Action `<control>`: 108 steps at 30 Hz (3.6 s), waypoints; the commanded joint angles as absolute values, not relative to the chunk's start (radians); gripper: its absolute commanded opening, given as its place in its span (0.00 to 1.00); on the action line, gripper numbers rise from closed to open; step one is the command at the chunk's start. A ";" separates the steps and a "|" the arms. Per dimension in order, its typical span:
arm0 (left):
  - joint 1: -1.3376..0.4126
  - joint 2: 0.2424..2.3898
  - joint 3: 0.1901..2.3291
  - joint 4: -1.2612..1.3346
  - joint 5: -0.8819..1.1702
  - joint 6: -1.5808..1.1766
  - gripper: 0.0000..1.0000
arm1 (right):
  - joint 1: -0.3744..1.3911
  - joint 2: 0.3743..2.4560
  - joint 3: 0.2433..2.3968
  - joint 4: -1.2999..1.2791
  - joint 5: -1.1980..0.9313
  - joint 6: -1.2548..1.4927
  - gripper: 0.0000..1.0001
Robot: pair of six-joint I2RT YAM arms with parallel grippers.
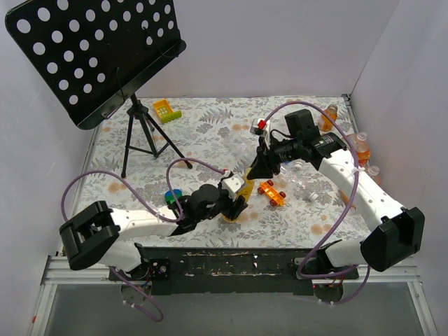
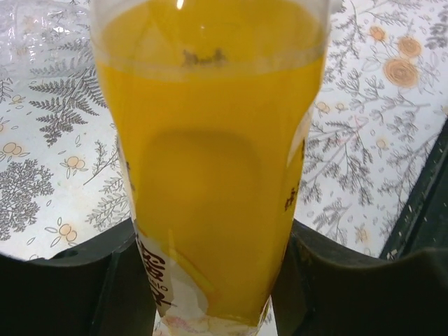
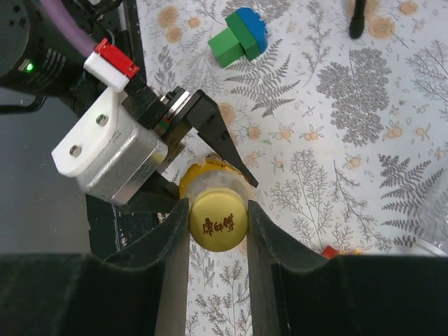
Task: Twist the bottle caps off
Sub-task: Pick up the plastic bottle at the center of the board, then unscrew the bottle cap from the plastic bottle.
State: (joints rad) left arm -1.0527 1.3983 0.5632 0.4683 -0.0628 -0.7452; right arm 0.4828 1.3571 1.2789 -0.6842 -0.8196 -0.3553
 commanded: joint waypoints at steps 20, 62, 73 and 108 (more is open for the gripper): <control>-1.011 0.960 0.551 -0.060 0.227 -0.555 0.00 | 0.486 1.295 1.230 -0.896 -1.058 -0.885 0.01; -0.989 0.881 0.529 -0.175 0.339 -0.554 0.00 | 0.486 1.305 1.207 -0.946 -0.959 -1.235 0.01; -0.986 0.879 0.526 -0.169 0.339 -0.571 0.00 | 0.486 1.302 1.212 -0.904 -0.969 -1.131 0.01; -0.986 0.911 0.528 -0.138 0.316 -0.597 0.00 | 0.465 1.270 1.180 -0.807 -0.968 -0.939 0.18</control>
State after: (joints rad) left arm -0.9844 0.9295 0.5320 -0.1169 0.2779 -0.5922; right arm 0.5182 1.3018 1.1740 -0.8799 -1.0718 -0.9665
